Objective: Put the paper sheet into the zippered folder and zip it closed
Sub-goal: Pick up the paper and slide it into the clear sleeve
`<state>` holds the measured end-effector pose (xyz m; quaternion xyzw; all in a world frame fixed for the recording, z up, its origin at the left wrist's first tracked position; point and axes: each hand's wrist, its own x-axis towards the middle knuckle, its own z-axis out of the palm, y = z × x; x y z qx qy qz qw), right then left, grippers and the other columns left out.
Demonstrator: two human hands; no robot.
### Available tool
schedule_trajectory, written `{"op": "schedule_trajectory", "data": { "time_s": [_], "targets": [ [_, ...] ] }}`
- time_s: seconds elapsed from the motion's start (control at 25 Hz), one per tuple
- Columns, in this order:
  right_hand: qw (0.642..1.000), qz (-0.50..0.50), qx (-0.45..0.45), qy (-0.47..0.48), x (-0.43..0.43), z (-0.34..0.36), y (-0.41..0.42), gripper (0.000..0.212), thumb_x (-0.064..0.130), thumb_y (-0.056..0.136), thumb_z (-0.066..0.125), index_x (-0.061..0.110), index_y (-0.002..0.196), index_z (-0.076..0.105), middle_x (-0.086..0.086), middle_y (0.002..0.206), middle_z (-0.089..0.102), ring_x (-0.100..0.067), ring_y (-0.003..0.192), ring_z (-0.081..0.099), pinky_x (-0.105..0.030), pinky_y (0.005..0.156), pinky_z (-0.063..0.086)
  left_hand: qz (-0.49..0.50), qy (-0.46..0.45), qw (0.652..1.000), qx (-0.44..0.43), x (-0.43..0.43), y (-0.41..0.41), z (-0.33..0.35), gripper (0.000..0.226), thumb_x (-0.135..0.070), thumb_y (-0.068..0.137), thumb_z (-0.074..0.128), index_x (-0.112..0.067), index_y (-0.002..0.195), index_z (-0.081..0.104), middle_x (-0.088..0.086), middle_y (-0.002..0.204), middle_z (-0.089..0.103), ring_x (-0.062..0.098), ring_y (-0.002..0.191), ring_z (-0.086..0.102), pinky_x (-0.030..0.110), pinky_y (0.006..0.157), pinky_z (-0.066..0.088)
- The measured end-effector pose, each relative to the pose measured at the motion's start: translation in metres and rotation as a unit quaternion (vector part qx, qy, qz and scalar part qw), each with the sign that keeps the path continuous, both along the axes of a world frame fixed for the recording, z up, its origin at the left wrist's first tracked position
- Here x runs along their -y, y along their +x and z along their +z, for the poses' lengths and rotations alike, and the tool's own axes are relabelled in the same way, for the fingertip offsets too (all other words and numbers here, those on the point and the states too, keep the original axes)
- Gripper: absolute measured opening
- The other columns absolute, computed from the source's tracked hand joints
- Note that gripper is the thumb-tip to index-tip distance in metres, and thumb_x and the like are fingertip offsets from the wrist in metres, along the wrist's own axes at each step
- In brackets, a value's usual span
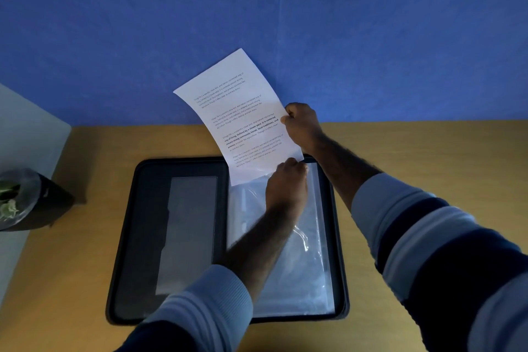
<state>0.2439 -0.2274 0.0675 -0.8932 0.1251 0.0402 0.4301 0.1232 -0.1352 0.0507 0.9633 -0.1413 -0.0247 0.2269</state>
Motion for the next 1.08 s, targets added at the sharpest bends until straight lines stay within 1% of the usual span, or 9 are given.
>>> {"op": "schedule_trajectory", "data": {
  "time_s": [0.16,0.24,0.32,0.48,0.52,0.64,0.8,0.92,1.08],
  "targets": [
    [1.0,-0.014,-0.002,0.0,0.002,-0.004,-0.002,0.029,0.011,0.097,0.055,0.019,0.07,0.048,-0.006,0.093,0.069,-0.02,0.081,0.065,-0.034,0.064,0.052,0.017,0.018,1.0,-0.013,0.007,0.0,0.005,0.021,-0.007,0.098,0.054,-0.011,0.108,0.072,0.008,0.103,0.07,0.027,0.094,0.066,0.04,0.076,0.058],
    [1.0,-0.018,0.002,-0.003,0.002,-0.007,-0.003,0.028,0.011,0.097,0.055,0.018,0.071,0.048,-0.004,0.091,0.068,-0.02,0.08,0.064,-0.03,0.061,0.051,0.021,0.032,0.999,-0.008,0.01,0.001,0.006,0.021,-0.008,0.098,0.053,-0.01,0.107,0.072,0.008,0.102,0.067,0.026,0.095,0.065,0.038,0.074,0.057],
    [1.0,-0.019,0.003,-0.004,0.003,-0.008,-0.004,0.026,0.012,0.098,0.055,0.018,0.073,0.049,-0.002,0.093,0.068,-0.019,0.082,0.066,-0.026,0.061,0.052,0.04,0.012,0.999,-0.004,0.012,0.002,0.007,0.018,-0.011,0.1,0.056,-0.009,0.11,0.071,0.008,0.104,0.063,0.023,0.094,0.063,0.036,0.074,0.06],
    [0.999,-0.033,-0.012,-0.005,0.008,-0.014,-0.006,0.022,0.01,0.096,0.056,0.014,0.075,0.053,-0.009,0.099,0.071,-0.024,0.087,0.067,-0.036,0.071,0.058,0.044,-0.029,0.999,-0.003,0.011,0.012,0.009,0.022,-0.014,0.101,0.052,-0.009,0.11,0.071,0.009,0.106,0.063,0.023,0.096,0.062,0.035,0.077,0.057],
    [0.999,-0.038,-0.018,-0.006,0.01,-0.016,-0.006,0.02,0.009,0.096,0.056,0.011,0.076,0.054,-0.009,0.097,0.07,-0.024,0.085,0.065,-0.036,0.07,0.057,0.039,-0.032,0.999,-0.018,0.011,0.017,0.01,0.023,-0.014,0.1,0.05,-0.009,0.11,0.071,0.009,0.107,0.065,0.024,0.097,0.063,0.036,0.079,0.056],
    [0.998,-0.048,-0.032,-0.009,0.011,-0.021,-0.008,0.024,0.007,0.094,0.056,0.012,0.071,0.05,-0.004,0.083,0.062,-0.019,0.074,0.058,-0.025,0.054,0.043,0.009,0.003,0.997,-0.077,0.009,0.031,0.01,0.027,-0.017,0.099,0.048,-0.008,0.108,0.072,0.013,0.105,0.07,0.029,0.098,0.068,0.039,0.081,0.055],
    [0.998,-0.05,-0.04,-0.007,0.012,-0.022,-0.008,0.032,0.007,0.094,0.056,0.017,0.065,0.045,0.009,0.07,0.053,-0.001,0.063,0.049,-0.018,0.046,0.034,-0.004,0.002,0.99,-0.143,0.008,0.049,0.009,0.026,-0.017,0.095,0.049,-0.006,0.104,0.071,0.017,0.103,0.072,0.034,0.099,0.068,0.04,0.082,0.054],
    [0.998,-0.044,-0.047,0.01,0.015,-0.02,-0.01,0.026,0.005,0.091,0.056,0.01,0.068,0.047,0.0,0.071,0.056,-0.007,0.061,0.05,-0.021,0.049,0.036,-0.008,-0.028,0.983,-0.179,0.006,0.061,0.007,0.023,-0.011,0.093,0.051,-0.003,0.096,0.072,0.019,0.1,0.073,0.036,0.097,0.069,0.039,0.082,0.054],
    [0.989,-0.058,-0.078,0.11,0.021,-0.023,-0.016,0.013,-0.003,0.087,0.054,0.001,0.076,0.05,-0.012,0.068,0.06,-0.016,0.047,0.053,-0.028,0.049,0.041,0.014,-0.034,0.984,-0.175,0.008,0.075,0.001,0.024,-0.012,0.092,0.054,-0.004,0.098,0.076,0.016,0.105,0.074,0.034,0.1,0.068,0.038,0.084,0.054]
  ]
}}
